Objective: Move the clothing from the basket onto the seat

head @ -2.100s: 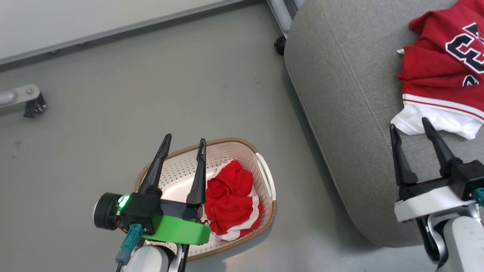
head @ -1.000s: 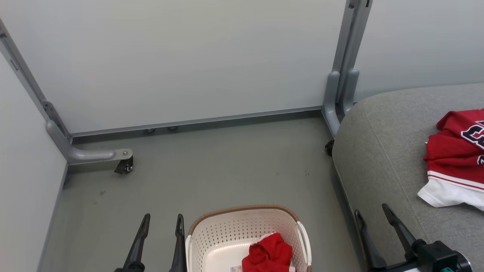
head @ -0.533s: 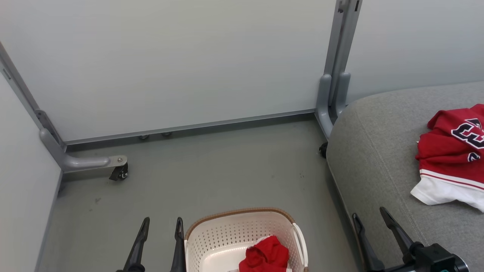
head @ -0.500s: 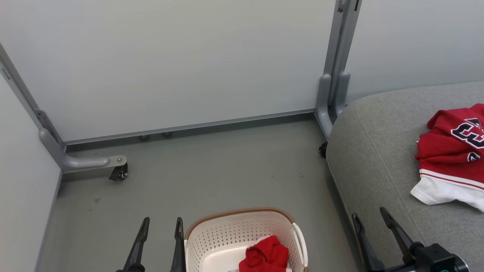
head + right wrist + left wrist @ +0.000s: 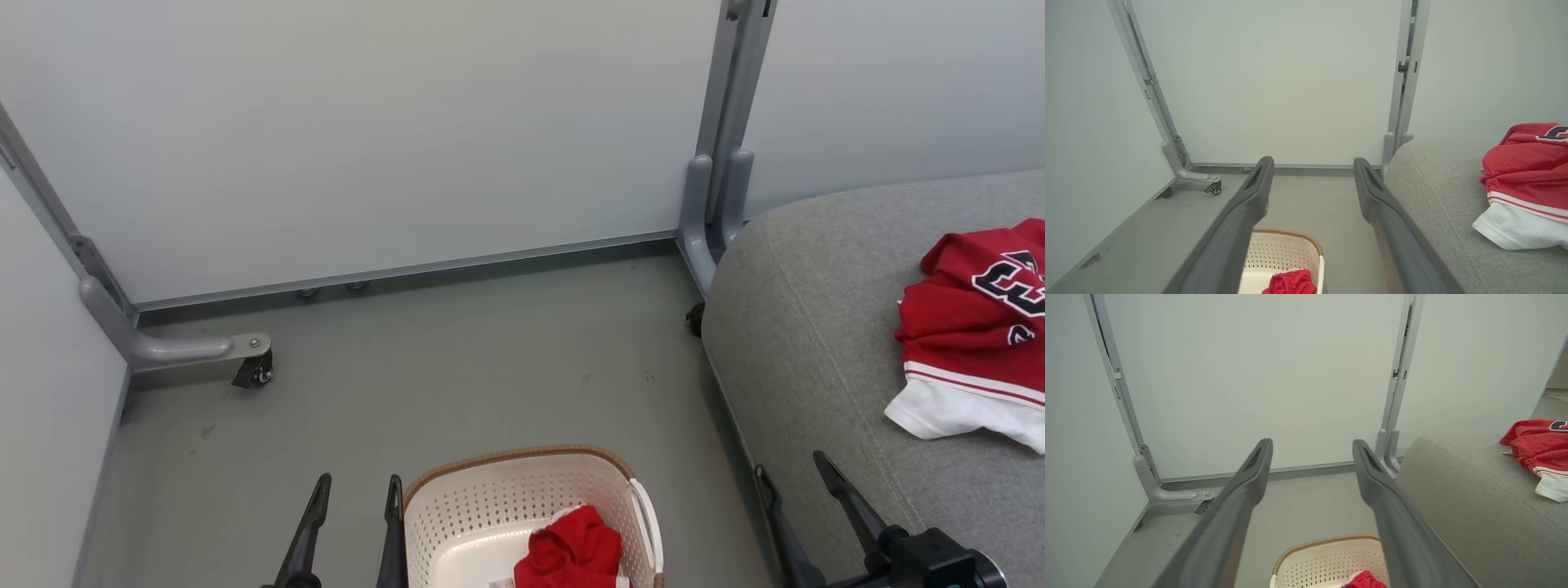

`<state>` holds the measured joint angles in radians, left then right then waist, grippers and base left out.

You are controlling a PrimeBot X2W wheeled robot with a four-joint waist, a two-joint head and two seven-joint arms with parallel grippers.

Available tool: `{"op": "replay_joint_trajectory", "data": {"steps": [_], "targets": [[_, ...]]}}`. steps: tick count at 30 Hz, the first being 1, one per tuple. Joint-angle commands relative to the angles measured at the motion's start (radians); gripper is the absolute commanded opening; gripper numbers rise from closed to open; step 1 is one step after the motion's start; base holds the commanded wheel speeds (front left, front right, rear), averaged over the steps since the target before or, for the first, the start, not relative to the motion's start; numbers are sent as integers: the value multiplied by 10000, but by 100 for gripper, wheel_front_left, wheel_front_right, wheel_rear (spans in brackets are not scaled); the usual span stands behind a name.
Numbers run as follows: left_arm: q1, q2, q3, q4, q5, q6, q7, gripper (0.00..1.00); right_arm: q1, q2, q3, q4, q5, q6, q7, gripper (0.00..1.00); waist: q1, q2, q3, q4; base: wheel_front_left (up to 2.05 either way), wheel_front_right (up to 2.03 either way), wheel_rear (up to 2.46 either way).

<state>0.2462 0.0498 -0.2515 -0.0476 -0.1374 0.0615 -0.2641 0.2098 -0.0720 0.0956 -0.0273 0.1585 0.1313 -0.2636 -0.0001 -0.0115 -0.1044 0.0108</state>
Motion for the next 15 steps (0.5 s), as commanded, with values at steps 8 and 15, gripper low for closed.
{"op": "replay_joint_trajectory", "data": {"steps": [8, 15], "targets": [[-85, 13, -46, 161, 55, 6, -2, 100, -84, -16, 57, 19, 123, -9, -15, 100, 1, 115, 174, -142, 0, 0, 0], [-324, 13, -118, 307, 71, -88, -2, 100, -255, -44, 120, -4, 178, -9, -15, 100, 1, 115, 698, -293, 0, 0, 0]]}}
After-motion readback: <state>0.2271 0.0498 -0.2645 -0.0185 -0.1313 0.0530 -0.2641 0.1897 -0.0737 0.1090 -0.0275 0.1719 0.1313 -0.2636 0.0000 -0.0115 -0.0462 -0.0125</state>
